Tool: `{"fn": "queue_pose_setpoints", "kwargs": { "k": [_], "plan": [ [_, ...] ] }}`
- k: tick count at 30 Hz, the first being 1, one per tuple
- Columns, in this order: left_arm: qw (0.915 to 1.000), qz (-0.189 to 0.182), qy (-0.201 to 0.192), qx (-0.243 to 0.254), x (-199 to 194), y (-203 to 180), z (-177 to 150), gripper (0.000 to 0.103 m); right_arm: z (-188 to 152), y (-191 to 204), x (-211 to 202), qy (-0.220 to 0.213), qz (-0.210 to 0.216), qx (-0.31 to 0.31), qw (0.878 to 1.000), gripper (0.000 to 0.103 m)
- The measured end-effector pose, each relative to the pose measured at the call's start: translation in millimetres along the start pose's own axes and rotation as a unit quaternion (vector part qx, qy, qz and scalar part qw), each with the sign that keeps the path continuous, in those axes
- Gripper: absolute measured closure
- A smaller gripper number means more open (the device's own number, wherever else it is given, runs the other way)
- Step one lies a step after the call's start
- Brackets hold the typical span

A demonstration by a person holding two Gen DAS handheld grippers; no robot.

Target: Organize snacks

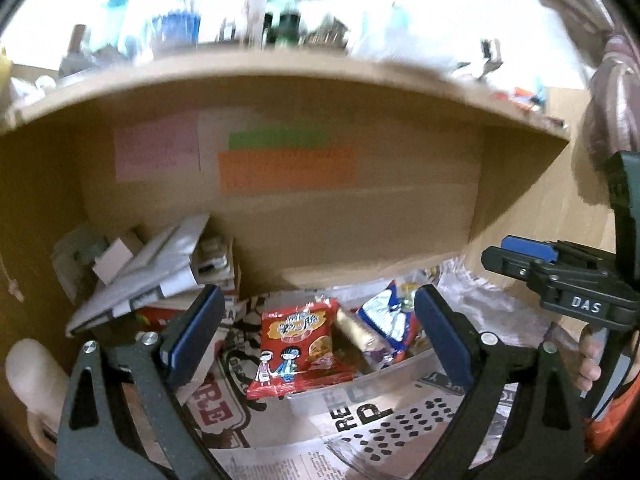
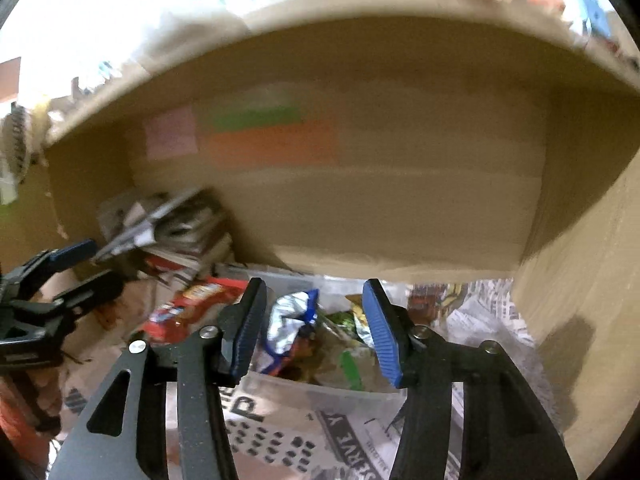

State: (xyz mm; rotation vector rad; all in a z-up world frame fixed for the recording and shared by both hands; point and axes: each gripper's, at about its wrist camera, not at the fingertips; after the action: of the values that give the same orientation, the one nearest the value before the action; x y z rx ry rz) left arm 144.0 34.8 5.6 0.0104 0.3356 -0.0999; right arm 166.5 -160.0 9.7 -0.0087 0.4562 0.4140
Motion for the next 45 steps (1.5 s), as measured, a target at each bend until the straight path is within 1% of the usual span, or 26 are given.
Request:
{"fn": "queue_pose_setpoints", "kwargs": {
  "k": [3,5,9,11,12,16,19,23,30,34,45],
  "plan": [
    [0.9999,-0.001,-0.017,0.001,-20.0,-4.6,4.4,0.006,1.7,6.7,-23.1,-0.02,0.003,-0.001,1.0,0.051],
    [0.9996,-0.002,-0.027,0.001,-32.6,-6.7,6.4,0.006,1.5,10.1,-35.0,-0.032,0.003,0.001,0.999,0.044],
    [0.999,-0.001,-0.045,0.0,-52.6,-8.1,8.2,0.004,-0.2,16.7,-58.0,-0.051,-0.001,0.004,0.999,0.037],
    [0.9985,0.002,-0.055,0.0,-64.4,-10.4,8.0,0.002,-2.1,18.8,-64.8,-0.057,-0.005,0.006,0.998,0.03],
    [0.9983,0.003,-0.057,0.0,-68.6,-11.8,8.2,0.002,-3.1,20.0,-68.9,-0.061,-0.008,0.007,0.998,0.028],
    [0.9977,0.004,-0.067,-0.002,-83.2,-15.1,6.4,0.0,-7.3,23.0,-84.2,-0.071,-0.016,0.008,0.997,0.019],
    [0.9976,0.006,-0.069,-0.004,-87.9,-17.5,5.0,0.0,-9.5,26.9,-92.8,-0.078,-0.021,0.002,0.997,0.015],
    [0.9975,0.007,-0.07,-0.003,-90.5,-20.3,2.7,0.0,-11.5,29.4,-98.9,-0.086,-0.028,-0.001,0.996,0.006],
    [0.9976,0.005,-0.069,-0.005,-89.2,-20.8,-0.8,0.0,-16.0,26.9,-99.5,-0.083,-0.027,0.006,0.996,0.005],
    [0.9976,0.005,-0.069,-0.005,-87.5,-21.4,-1.9,0.0,-17.6,25.2,-98.9,-0.083,-0.028,0.011,0.996,0.001],
    [0.9978,0.005,-0.065,-0.008,-83.5,-24.6,-3.4,0.0,-18.4,22.9,-98.6,-0.082,-0.032,0.011,0.996,0.0]
  ]
}}
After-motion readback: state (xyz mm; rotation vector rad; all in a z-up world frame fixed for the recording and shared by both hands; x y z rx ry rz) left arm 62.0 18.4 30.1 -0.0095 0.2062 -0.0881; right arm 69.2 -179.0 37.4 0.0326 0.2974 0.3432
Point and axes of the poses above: each gripper's, at about its wrist camera, not at the fingertips, and x roughly the way its jaws point, y to its left, z to its top, and after that the axes turned 1 degree about x, right-handed
